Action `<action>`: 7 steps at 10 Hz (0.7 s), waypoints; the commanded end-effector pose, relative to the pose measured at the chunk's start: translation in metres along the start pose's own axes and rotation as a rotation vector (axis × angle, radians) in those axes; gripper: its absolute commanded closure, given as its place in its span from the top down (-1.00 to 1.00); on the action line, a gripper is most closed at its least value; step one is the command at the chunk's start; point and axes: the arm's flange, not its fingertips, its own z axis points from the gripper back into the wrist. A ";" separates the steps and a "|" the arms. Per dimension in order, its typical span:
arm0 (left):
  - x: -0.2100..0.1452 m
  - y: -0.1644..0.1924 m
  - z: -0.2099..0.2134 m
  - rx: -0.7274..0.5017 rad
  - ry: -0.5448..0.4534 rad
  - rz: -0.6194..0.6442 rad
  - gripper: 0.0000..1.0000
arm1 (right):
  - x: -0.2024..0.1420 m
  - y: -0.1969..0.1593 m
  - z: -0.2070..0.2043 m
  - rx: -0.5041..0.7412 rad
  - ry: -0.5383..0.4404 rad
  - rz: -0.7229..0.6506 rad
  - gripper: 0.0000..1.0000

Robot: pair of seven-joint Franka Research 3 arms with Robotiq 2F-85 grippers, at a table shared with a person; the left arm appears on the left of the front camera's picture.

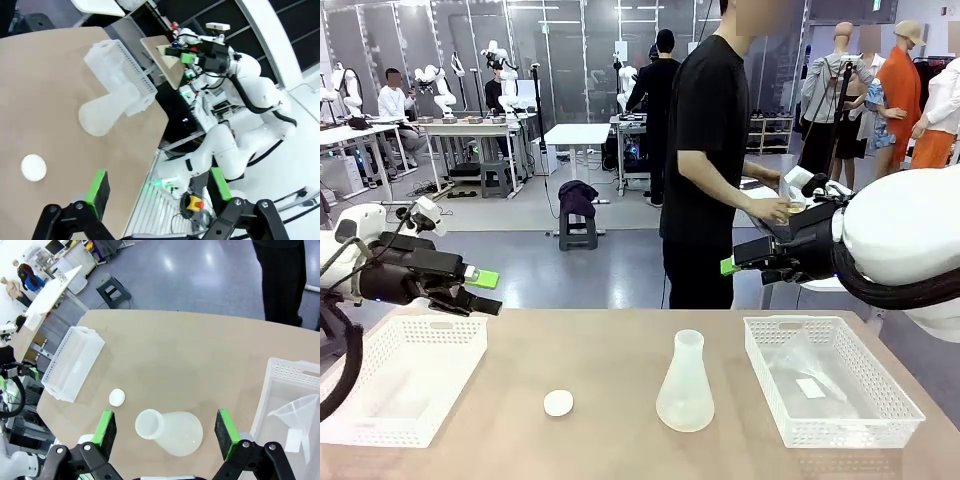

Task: Prepare the solutions needed for the experiment.
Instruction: Pick up the Plastic Funnel and insert it into the Big flask.

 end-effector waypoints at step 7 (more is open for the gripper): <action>-0.009 0.065 0.027 -0.371 -0.108 0.089 1.00 | -0.013 -0.056 -0.011 0.415 0.011 -0.377 1.00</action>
